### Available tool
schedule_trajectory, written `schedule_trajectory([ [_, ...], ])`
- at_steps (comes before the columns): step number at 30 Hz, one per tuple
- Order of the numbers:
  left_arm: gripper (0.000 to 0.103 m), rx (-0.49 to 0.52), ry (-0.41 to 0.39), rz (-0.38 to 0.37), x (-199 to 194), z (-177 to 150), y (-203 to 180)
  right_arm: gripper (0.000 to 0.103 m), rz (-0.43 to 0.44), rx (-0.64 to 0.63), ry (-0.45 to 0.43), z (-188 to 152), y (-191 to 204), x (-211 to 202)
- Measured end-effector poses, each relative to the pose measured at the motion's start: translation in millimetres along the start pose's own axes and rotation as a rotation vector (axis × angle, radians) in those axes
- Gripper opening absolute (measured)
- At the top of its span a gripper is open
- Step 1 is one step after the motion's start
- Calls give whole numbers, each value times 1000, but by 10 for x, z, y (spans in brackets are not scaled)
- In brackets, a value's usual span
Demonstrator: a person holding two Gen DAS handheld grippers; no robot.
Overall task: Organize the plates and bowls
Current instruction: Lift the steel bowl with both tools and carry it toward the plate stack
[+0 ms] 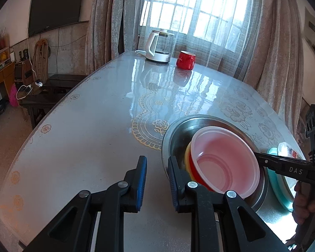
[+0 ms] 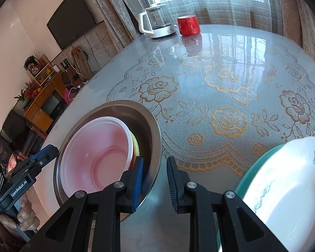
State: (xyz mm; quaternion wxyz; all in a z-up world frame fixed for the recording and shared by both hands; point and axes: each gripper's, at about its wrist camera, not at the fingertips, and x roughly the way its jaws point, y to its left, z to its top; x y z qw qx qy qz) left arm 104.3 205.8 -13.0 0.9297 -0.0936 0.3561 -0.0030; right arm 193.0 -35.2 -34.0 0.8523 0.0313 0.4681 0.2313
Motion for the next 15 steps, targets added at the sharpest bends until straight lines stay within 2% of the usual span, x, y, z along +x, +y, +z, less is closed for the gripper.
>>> schedule_trajectory([
  [8, 21, 68, 20, -15, 91, 1, -76, 23, -12, -32, 19, -9, 57, 64],
  [15, 20, 87, 34, -40, 159, -2, -94, 20, -20, -70, 18, -25, 111, 88],
])
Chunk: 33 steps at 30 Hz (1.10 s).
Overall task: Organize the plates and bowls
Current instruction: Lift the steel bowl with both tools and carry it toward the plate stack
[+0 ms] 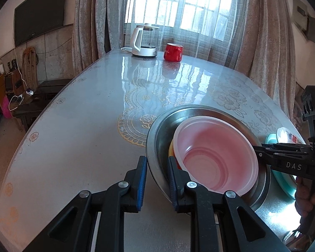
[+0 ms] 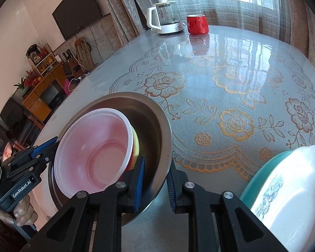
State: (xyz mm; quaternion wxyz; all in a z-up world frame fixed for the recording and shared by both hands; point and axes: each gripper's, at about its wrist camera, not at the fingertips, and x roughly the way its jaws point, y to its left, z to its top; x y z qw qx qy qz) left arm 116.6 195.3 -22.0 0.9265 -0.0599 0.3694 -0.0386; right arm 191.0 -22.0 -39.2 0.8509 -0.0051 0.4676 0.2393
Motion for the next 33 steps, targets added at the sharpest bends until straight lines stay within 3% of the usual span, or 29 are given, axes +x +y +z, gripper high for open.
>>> schedule_trajectory([
  [4, 20, -11, -6, -25, -15, -12, 35, 20, -2, -9, 1, 7, -5, 6],
  [15, 20, -3, -14, 5, -11, -22, -13, 20, -14, -7, 17, 14, 34, 22],
  [33, 19, -16, -10, -14, -97, -97, -20, 20, 3, 33, 17, -84, 55, -10],
])
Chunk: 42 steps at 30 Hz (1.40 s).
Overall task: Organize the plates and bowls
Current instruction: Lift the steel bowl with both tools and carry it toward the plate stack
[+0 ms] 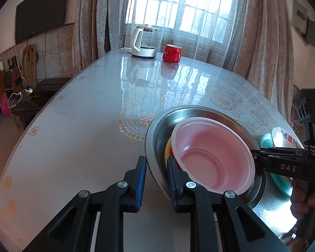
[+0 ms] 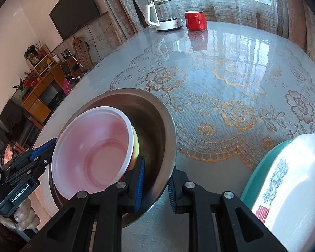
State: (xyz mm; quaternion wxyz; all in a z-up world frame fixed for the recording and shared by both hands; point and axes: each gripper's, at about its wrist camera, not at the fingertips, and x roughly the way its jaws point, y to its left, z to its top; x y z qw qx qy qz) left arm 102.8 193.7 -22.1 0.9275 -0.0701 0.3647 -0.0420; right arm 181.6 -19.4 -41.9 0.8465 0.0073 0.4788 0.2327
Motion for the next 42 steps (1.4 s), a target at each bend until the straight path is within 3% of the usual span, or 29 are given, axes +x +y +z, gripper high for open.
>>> schedule_trajectory([
  [8, 19, -20, -8, 13, -58, -27, 2, 20, 21, -2, -2, -16, 10, 16],
  [17, 18, -62, -70, 41, -279, -55, -74, 22, 94, -28, 11, 24, 7, -62],
  [32, 19, -26, -94, -34, -419, 85, -611, 22, 102, 36, -79, -103, -371, -639],
  [42, 19, 63, -119, -119, -434, 251, -1154, 22, 40, 94, -181, -266, -732, -1171],
])
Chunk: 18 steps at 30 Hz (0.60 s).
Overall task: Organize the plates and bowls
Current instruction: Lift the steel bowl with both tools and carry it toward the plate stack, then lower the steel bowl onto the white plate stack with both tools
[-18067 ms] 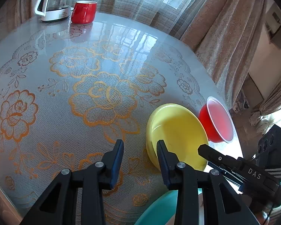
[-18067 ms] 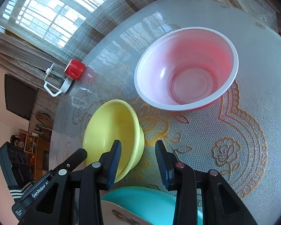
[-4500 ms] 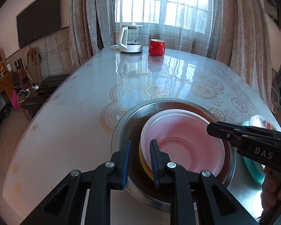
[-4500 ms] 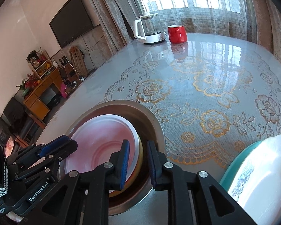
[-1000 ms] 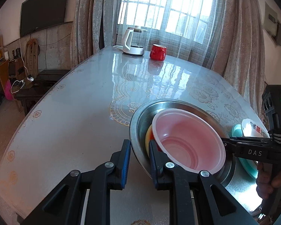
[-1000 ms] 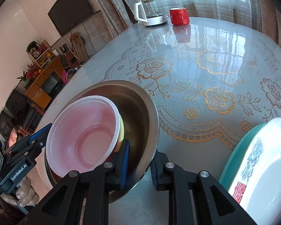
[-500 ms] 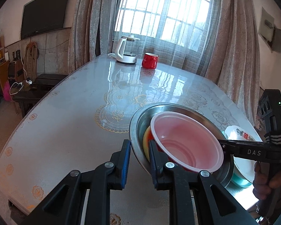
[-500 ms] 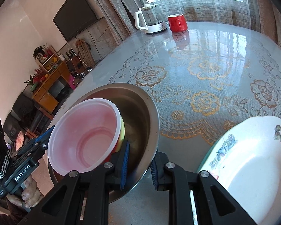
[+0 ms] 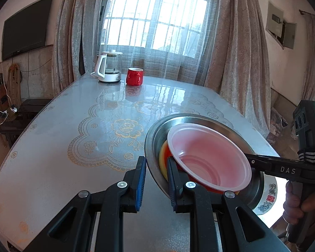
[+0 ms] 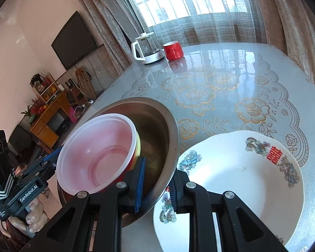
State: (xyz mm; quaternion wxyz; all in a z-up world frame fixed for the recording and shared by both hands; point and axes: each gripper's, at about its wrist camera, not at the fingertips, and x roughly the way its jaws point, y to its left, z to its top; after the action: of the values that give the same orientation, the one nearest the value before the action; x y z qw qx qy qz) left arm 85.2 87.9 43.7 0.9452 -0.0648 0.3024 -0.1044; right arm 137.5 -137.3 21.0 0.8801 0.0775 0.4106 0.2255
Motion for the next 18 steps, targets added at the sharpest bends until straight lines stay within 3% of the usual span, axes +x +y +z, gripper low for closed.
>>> schedule_trajectory([
  [8, 19, 68, 22, -103, 188, 60, -486, 22, -97, 56, -51, -93, -373, -394],
  [18, 19, 130, 95, -189, 434, -62, -957, 22, -186, 136, -49, -317, -835, -680],
])
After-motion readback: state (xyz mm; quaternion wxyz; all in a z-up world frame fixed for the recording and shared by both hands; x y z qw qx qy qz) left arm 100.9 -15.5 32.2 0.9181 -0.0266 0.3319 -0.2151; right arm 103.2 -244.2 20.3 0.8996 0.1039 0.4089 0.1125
